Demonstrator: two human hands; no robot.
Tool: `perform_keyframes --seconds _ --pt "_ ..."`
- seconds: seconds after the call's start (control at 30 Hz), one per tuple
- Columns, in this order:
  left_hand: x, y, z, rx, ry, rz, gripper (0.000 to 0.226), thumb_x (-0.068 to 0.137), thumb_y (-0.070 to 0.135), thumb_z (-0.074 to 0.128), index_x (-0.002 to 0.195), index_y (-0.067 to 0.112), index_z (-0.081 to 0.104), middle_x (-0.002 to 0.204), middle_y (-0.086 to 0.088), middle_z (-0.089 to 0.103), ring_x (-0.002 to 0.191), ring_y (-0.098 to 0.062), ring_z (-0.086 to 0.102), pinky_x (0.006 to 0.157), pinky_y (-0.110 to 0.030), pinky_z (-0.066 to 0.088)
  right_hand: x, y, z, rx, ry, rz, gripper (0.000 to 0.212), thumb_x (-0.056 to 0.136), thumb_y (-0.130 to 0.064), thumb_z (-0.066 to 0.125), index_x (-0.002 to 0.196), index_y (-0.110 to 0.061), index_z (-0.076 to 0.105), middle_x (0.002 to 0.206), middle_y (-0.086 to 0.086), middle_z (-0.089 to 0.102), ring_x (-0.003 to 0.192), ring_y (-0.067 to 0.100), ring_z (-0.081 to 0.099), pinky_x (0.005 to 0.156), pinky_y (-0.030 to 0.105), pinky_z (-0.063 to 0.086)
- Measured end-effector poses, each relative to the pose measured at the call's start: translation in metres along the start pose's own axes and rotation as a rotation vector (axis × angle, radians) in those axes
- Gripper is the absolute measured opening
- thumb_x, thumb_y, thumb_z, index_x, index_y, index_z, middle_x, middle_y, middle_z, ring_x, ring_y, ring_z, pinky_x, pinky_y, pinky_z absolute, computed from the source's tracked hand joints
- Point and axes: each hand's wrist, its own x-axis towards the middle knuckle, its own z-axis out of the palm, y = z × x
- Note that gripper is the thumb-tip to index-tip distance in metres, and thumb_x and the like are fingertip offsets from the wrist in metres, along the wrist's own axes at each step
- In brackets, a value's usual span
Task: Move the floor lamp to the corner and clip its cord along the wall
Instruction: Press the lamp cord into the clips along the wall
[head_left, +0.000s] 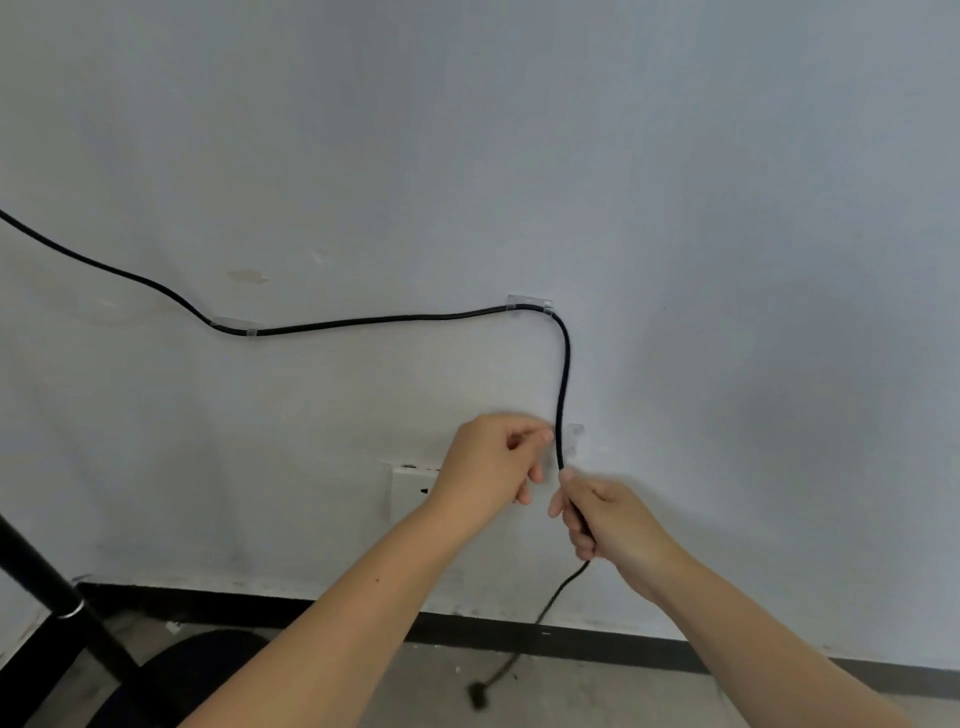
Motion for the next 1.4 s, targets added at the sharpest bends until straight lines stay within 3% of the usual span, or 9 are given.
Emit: perform_keyframes --seconds 0.2,0.6,0.77,0.93,1.07,1.17,1.23,1.3,1.4 --pt "0.008 -0.007 0.008 -0.008 0.077 -0.021 0.021 0.089 0.018 0.059 0.071 0.019 0.071 0.044 0.009 0.058 0.033 -0.01 0.049 0.04 -0.017 0.042 -0.001 -0.002 -0.004 -0.37 0.224 -0.235 0.049 0.095 -0.034 0.045 0.048 -0.02 0.047 0.038 -0.008 0.033 0.035 0.005 0.031 0.045 0.02 0.03" --pt "0.012 -0.002 0.023 -0.006 0.103 0.061 0.025 0.086 0.022 0.063 0.061 0.027 0.066 0.042 0.01 0.056 0.035 -0.011 0.047 0.048 -0.027 0.044 0.003 0.01 -0.023 -0.312 0.362 -0.274 0.048 0.095 -0.036 0.046 0.051 -0.017 0.046 0.03 -0.009 0.035 0.032 0.006 0.031 0.038 0.013 0.028" --pt "0.013 -0.005 0.012 0.009 0.101 0.075 0.019 0.087 0.024 0.063 0.071 0.015 0.07 0.044 0.01 0.058 0.036 -0.011 0.049 0.044 -0.021 0.044 0.005 0.023 -0.007 -0.146 0.215 -0.166 0.04 0.099 -0.035 0.037 0.072 -0.017 0.061 0.04 -0.006 0.049 0.039 0.007 0.048 0.045 0.018 0.042" --pt "0.007 -0.016 -0.006 -0.014 0.101 -0.008 0.023 0.089 0.018 0.061 0.067 0.016 0.067 0.043 0.007 0.058 0.033 -0.009 0.049 0.04 -0.018 0.041 0.011 0.022 0.028 0.043 0.045 -0.119 0.037 0.102 -0.026 0.031 0.086 -0.012 0.061 0.071 0.003 0.069 0.068 0.011 0.067 0.071 0.024 0.056" --pt "-0.004 -0.035 -0.026 0.241 -0.097 -0.196 0.024 0.093 0.01 0.049 0.075 0.012 0.065 0.063 -0.003 0.066 0.048 -0.009 0.062 0.048 -0.018 0.052 0.013 0.021 0.036 -0.029 -0.069 -0.069 0.035 0.101 -0.021 0.034 0.084 -0.011 0.063 0.094 0.01 0.072 0.088 0.016 0.067 0.082 0.026 0.055" --pt "-0.021 -0.066 -0.034 0.512 -0.306 -0.328 0.025 0.094 0.008 0.046 0.107 0.005 0.067 0.1 -0.01 0.073 0.087 -0.017 0.068 0.079 -0.023 0.053 0.01 0.021 0.03 -0.054 -0.207 0.001 0.036 0.101 -0.016 0.036 0.08 -0.011 0.065 0.097 0.013 0.072 0.09 0.019 0.068 0.085 0.026 0.056" --pt "-0.04 -0.088 -0.031 0.543 -0.472 -0.343 0.035 0.094 0.007 0.047 0.127 0.009 0.058 0.13 -0.006 0.062 0.118 -0.016 0.057 0.099 -0.02 0.041 0.008 0.02 0.027 0.065 -0.273 0.065 0.036 0.101 -0.016 0.037 0.08 -0.008 0.066 0.092 0.013 0.074 0.087 0.019 0.071 0.084 0.028 0.058" --pt "-0.058 -0.11 -0.025 0.419 -0.615 -0.338 0.038 0.095 0.009 0.044 0.132 0.013 0.053 0.138 0.003 0.053 0.125 -0.01 0.048 0.092 -0.002 0.034 0.009 0.02 0.027 0.209 -0.307 0.111 0.034 0.101 -0.014 0.036 0.082 -0.005 0.063 0.087 0.013 0.075 0.083 0.02 0.073 0.079 0.029 0.061" --pt "-0.075 -0.133 -0.02 0.235 -0.628 -0.455 0.025 0.101 0.02 0.037 0.096 0.017 0.061 0.132 -0.001 0.06 0.114 -0.007 0.051 0.072 0.009 0.033 0.013 0.022 0.031 0.239 -0.262 0.118 0.033 0.101 -0.014 0.034 0.083 -0.005 0.06 0.085 0.014 0.074 0.081 0.021 0.073 0.074 0.029 0.061"
